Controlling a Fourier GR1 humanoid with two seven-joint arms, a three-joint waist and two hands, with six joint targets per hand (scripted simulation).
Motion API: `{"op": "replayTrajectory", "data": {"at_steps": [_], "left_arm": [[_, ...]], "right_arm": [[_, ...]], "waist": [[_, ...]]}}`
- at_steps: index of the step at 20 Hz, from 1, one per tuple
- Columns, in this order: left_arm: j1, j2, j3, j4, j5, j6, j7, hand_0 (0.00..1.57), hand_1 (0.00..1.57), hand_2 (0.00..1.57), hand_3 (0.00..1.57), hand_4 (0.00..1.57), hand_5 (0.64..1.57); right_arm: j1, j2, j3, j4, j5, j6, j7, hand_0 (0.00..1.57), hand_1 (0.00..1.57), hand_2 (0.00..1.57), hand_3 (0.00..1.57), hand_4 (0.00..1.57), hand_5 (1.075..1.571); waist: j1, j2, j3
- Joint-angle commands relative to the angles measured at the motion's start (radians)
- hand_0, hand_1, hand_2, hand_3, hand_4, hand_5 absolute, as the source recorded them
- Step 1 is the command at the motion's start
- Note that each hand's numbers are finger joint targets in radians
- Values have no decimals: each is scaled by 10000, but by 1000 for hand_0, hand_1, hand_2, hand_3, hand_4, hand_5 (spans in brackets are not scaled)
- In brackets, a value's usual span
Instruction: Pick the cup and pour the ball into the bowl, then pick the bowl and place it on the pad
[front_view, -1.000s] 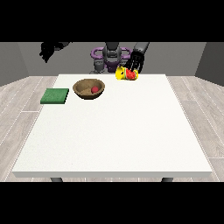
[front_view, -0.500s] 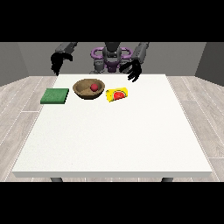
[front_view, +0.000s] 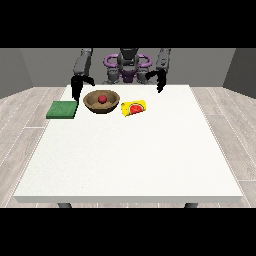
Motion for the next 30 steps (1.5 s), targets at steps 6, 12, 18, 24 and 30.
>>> {"op": "replayTrajectory", "data": {"at_steps": [6, 12, 18, 24, 30], "left_arm": [[245, 362, 757, -441, 162, -914, 147, 0, 0, 0, 0, 945, 1433], [321, -39, 281, -1348, -463, -510, 961, 0, 0, 0, 0, 957, 1430], [59, -25, 314, -1939, -515, -772, 1081, 0, 0, 0, 0, 960, 1425], [472, 31, 166, -2298, -514, -1025, 1176, 0, 0, 0, 0, 948, 1424], [501, 335, 162, -2783, -500, -1260, 1023, 0, 0, 0, 0, 956, 1408]], "right_arm": [[-856, 66, 231, 2772, 324, -46, -1073, 0, 0, 0, 0, 404, 1570], [-701, -265, -190, 4545, 331, 564, -3055, 0, 0, 0, 0, 348, 1571], [-1339, 70, -305, 5308, 381, -51, -3753, 0, 0, 0, 0, 369, 1571], [-1174, 362, -663, 5712, -422, 661, -3351, 0, 0, 0, 0, 580, 1541], [-892, -143, -1381, 5854, -778, -572, -2483, 1571, 1571, 1571, 1457, 965, 1478]], "waist": [[-153, -428, 12], [-69, 11, 16], [325, 430, 18], [300, 287, 20], [775, 719, 15]]}}
